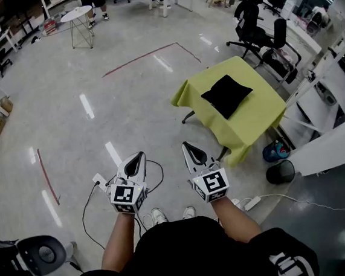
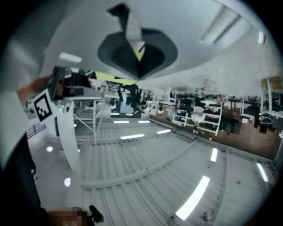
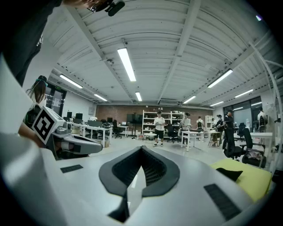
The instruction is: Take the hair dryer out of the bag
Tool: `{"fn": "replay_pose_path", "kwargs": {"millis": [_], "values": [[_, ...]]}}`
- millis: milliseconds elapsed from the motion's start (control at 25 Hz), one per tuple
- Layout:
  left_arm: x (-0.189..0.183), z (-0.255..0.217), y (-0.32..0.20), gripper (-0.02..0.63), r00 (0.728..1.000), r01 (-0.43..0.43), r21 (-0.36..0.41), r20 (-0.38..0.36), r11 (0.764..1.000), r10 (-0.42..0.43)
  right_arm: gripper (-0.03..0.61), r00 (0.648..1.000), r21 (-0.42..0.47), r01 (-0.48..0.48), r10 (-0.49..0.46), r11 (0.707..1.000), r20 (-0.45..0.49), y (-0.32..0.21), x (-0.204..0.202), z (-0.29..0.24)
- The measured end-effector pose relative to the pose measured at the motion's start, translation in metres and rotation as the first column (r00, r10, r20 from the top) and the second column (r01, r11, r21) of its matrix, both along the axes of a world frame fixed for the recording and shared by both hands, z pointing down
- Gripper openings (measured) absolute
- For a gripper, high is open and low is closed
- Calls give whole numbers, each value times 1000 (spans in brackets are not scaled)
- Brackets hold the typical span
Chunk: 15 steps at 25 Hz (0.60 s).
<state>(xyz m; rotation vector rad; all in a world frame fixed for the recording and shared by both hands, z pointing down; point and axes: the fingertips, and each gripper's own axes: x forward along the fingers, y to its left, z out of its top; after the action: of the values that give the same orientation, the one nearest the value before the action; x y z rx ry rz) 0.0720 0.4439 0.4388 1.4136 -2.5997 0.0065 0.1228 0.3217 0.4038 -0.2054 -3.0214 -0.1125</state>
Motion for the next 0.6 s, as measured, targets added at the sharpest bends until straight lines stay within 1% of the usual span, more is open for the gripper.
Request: {"fn": "replay_pose_path", "kwargs": {"millis": [120,280,440,600], "values": [[5,-8,-8,6,1000,3,12,5,1000,-3,6,1000,5,15,-15,1000,20,-4,5,-6],[16,-18,-19,6,1000,5,19,23,1000,-6,6,999,-7,7,-7,1000,38,-16,14,-14],[27,-23,-24,6,999,6,-5,34,1000,-6,6,999,-15,3,-2,1000,53,-24,20,-18],[31,-21,-25,6,999,0,-12,43,1000,1,6,999,-16,0,0,1000,51,-25,24,-17]]}}
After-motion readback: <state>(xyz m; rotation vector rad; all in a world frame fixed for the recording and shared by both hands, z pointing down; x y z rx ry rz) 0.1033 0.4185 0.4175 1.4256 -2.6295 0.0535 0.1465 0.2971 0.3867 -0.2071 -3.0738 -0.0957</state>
